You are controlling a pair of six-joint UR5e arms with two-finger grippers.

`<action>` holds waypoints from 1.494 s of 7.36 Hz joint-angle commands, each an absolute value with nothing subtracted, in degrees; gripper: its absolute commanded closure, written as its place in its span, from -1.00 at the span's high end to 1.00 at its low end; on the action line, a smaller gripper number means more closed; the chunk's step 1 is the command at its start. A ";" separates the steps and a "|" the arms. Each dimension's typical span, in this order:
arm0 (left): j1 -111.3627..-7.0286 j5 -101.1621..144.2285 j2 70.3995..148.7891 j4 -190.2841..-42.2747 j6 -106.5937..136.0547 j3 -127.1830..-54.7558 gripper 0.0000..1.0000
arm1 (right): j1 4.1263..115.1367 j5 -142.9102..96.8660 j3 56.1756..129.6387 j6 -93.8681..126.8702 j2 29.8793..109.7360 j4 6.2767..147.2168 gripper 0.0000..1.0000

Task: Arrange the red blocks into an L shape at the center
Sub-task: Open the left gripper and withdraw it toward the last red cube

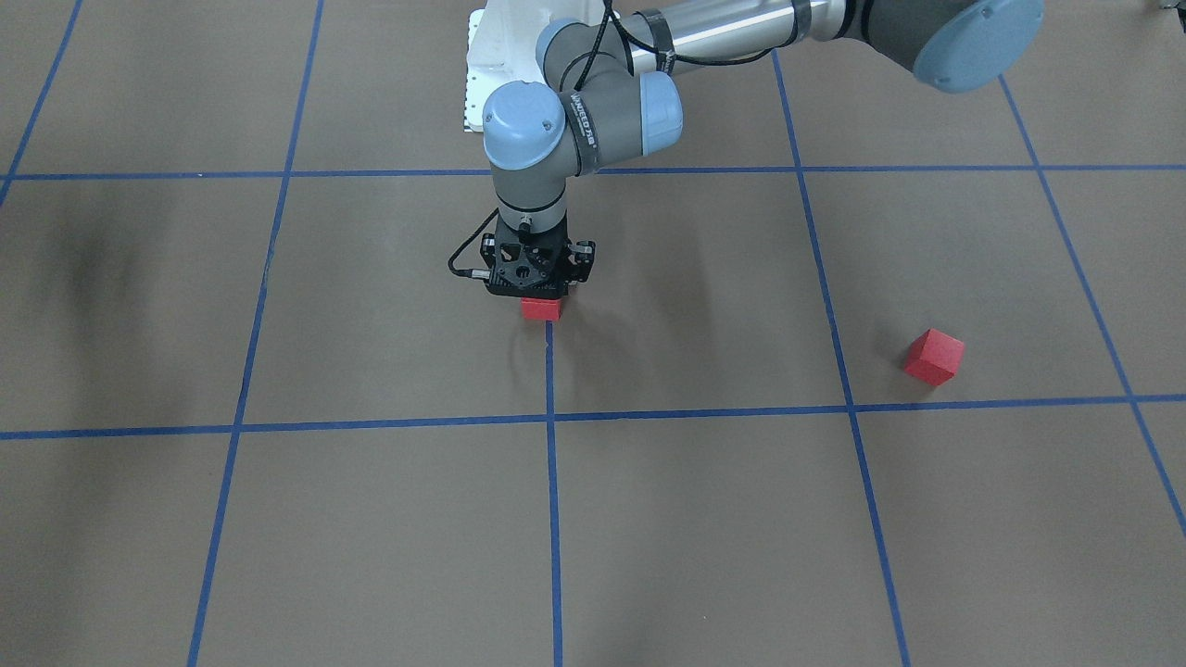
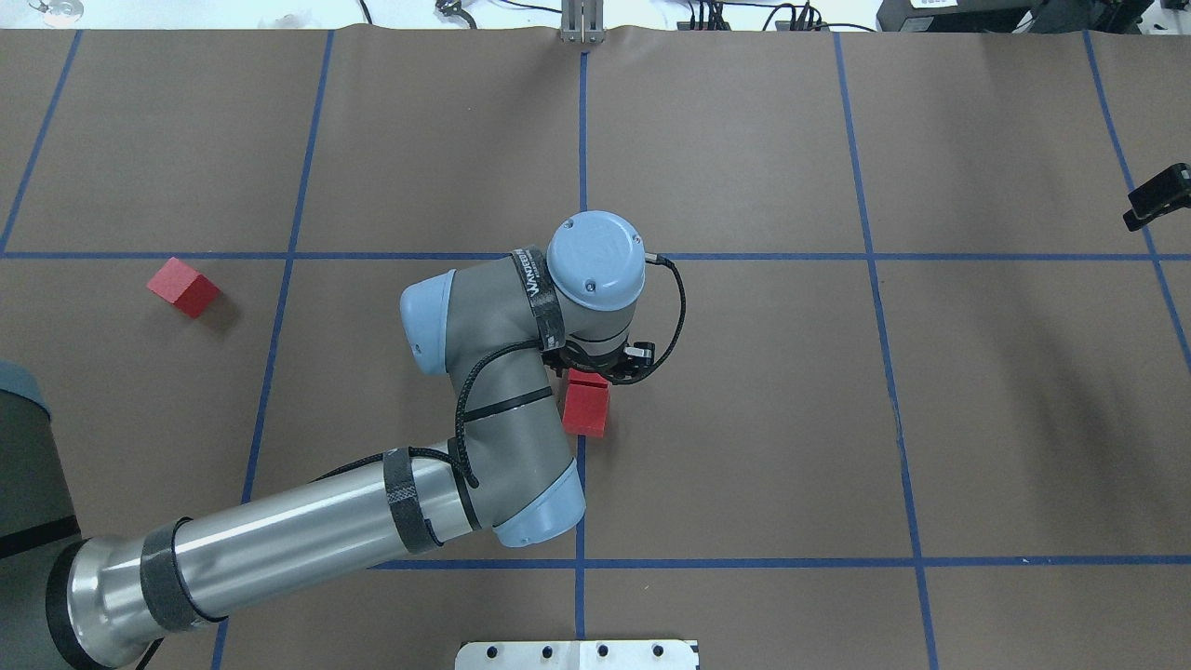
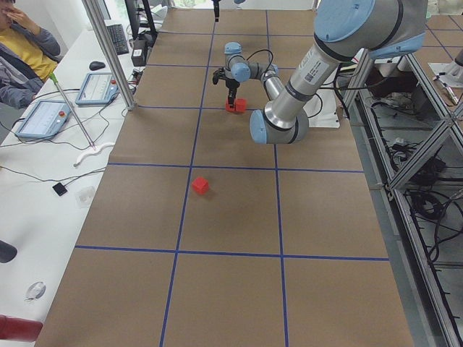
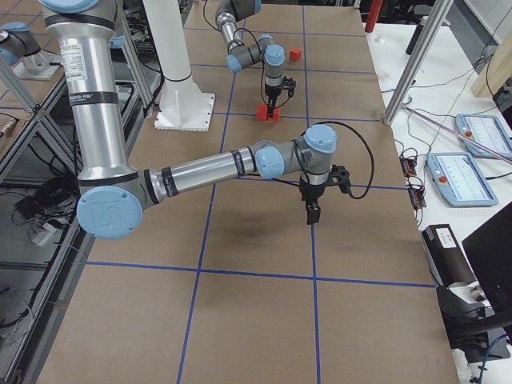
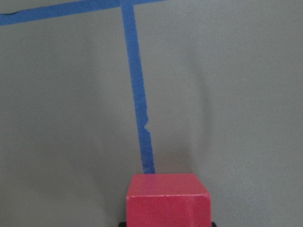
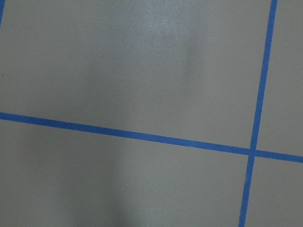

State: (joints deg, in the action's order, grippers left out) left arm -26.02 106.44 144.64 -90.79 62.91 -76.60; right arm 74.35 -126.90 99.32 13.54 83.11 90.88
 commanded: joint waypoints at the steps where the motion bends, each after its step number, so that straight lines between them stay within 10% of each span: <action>1: -26.02 106.52 144.67 -90.79 62.76 -76.90 0.98 | 74.36 -126.83 99.32 13.54 83.14 90.88 0.99; 4: -29.60 111.08 143.19 -89.83 61.01 -81.97 0.98 | 74.36 -126.83 99.32 13.54 83.06 90.88 0.99; 7: -38.19 112.41 119.54 -89.82 39.38 -101.54 0.98 | 74.36 -126.83 99.14 13.54 82.97 90.97 0.99; 11: -56.74 121.72 103.56 -91.22 2.62 -102.49 0.95 | 74.36 -126.91 99.05 13.71 82.97 90.97 0.99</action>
